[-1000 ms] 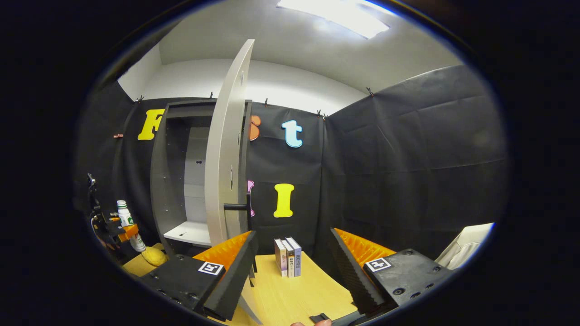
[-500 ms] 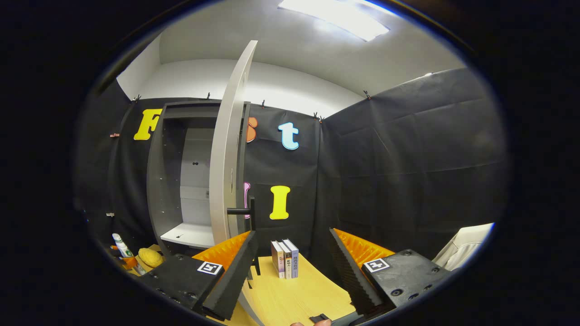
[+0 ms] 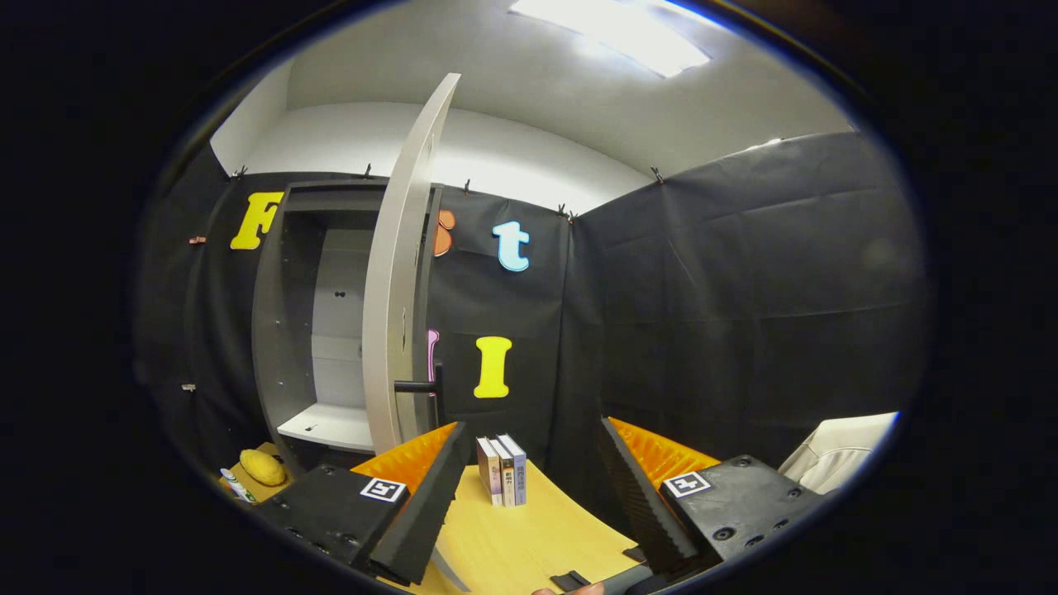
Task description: Open the cabinet door with the right hand, grasp the bottle in the cabinet with the left hand and place it on the coaster, then close the cabinet door with the right hand.
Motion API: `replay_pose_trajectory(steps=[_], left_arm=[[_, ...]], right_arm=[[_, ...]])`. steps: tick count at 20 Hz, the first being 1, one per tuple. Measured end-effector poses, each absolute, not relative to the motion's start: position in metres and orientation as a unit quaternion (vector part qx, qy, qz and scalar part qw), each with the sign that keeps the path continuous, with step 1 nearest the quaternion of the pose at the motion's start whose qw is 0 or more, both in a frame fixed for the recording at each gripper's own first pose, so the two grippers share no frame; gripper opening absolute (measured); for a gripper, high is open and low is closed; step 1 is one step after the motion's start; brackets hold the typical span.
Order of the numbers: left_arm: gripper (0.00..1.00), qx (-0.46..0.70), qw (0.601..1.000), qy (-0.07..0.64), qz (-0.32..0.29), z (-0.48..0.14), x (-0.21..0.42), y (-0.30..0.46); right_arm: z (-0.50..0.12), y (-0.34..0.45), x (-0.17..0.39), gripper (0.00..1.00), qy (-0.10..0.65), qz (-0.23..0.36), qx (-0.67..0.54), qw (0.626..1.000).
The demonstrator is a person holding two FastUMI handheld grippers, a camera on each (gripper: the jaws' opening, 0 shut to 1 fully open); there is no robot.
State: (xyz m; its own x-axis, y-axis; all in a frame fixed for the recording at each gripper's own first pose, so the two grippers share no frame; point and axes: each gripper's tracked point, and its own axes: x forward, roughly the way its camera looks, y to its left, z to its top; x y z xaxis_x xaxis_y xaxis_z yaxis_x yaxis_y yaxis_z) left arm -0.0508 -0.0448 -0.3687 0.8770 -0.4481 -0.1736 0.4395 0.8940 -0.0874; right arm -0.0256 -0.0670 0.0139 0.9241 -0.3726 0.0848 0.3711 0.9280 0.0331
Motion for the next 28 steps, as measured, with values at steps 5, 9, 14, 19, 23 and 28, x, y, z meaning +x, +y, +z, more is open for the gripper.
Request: replay_pose_trajectory(steps=[5,9,14,19,23,28], left_arm=[[0.72,-0.006,0.964,0.099,-0.248,-0.394,-0.048,-0.066],[0.74,0.006,0.960,0.099,-0.260,-0.411,-0.046,-0.076],[0.74,0.007,0.960,0.103,-0.260,-0.423,-0.045,-0.077],[0.76,0.004,0.960,0.114,-0.255,-0.430,-0.047,-0.078],[0.81,-0.001,0.959,0.130,-0.250,-0.437,-0.054,-0.075],[0.95,-0.010,0.960,0.142,-0.240,-0.438,-0.062,-0.067]], right_arm=[[0.010,-0.080,-0.032,0.97,-0.032,-0.208,0.017,0.978],[0.006,-0.093,-0.038,0.97,-0.021,-0.228,0.033,0.973],[0.004,-0.101,-0.044,0.97,-0.015,-0.244,0.042,0.969],[0.002,-0.101,-0.048,0.97,-0.012,-0.248,0.051,0.967],[0.001,-0.100,-0.050,0.97,-0.012,-0.248,0.054,0.967],[-0.001,-0.099,-0.048,0.98,-0.008,-0.242,0.054,0.969]])
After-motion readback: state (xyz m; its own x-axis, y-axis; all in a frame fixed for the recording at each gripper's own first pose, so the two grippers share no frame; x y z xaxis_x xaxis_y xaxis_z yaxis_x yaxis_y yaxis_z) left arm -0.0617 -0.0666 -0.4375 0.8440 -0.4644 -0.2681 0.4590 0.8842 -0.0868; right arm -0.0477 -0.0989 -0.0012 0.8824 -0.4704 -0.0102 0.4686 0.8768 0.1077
